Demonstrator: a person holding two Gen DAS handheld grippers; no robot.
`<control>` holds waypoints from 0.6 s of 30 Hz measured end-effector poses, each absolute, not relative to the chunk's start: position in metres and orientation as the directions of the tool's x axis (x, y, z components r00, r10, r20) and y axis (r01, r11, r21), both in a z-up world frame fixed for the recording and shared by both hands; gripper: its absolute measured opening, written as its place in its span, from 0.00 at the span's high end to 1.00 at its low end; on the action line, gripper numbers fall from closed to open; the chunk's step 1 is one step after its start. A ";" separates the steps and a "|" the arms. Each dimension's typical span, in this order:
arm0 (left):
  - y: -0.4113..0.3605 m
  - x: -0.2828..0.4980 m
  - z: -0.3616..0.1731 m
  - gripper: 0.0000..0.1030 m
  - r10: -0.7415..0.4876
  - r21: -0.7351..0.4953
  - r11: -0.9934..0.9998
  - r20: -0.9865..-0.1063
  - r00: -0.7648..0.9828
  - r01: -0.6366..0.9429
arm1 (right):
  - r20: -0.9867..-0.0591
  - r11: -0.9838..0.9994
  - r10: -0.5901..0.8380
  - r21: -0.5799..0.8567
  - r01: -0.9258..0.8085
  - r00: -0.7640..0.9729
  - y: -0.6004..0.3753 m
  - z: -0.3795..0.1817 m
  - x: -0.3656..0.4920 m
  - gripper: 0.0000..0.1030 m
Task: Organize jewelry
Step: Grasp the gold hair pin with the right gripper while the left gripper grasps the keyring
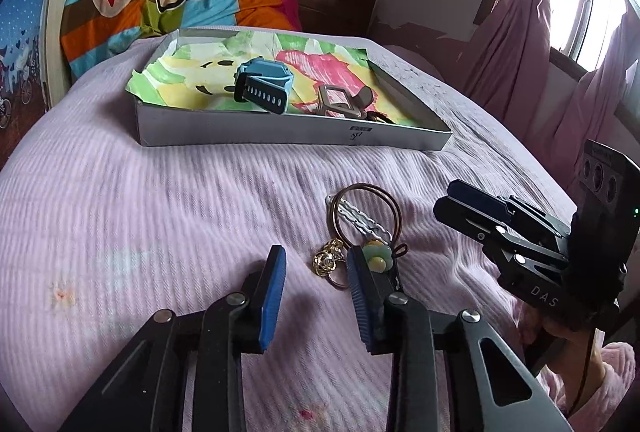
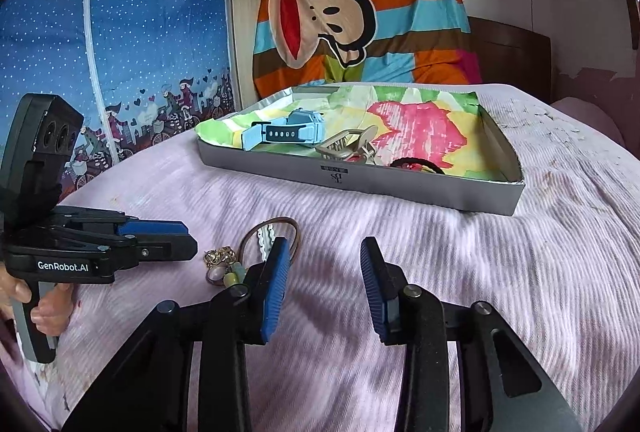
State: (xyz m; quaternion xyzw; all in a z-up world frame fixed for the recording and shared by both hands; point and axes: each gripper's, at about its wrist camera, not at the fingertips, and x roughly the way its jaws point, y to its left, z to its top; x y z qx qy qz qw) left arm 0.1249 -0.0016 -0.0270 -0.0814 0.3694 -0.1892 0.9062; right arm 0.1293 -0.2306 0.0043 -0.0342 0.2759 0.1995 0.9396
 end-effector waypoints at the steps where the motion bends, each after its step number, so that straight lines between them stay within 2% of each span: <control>1: -0.003 0.125 -0.028 0.75 -0.407 -0.289 0.913 -0.644 0.648 0.287 | -0.537 0.916 0.360 0.048 -0.399 0.763 -0.230 0.004 0.131 0.70; 8: -0.007 0.132 -0.036 0.84 -0.423 -0.296 0.906 -0.673 0.606 0.304 | -0.573 0.900 0.390 0.075 -0.429 0.720 -0.222 -0.005 0.142 0.73; 16: -0.009 0.137 -0.043 0.87 -0.419 -0.296 0.908 -0.689 0.592 0.298 | -0.607 0.887 0.404 0.079 -0.454 0.684 -0.208 -0.012 0.154 0.73; 18: -0.010 0.137 -0.043 0.87 -0.419 -0.294 0.907 -0.690 0.591 0.301 | -0.623 0.886 0.401 0.077 -0.458 0.672 -0.205 -0.016 0.157 0.80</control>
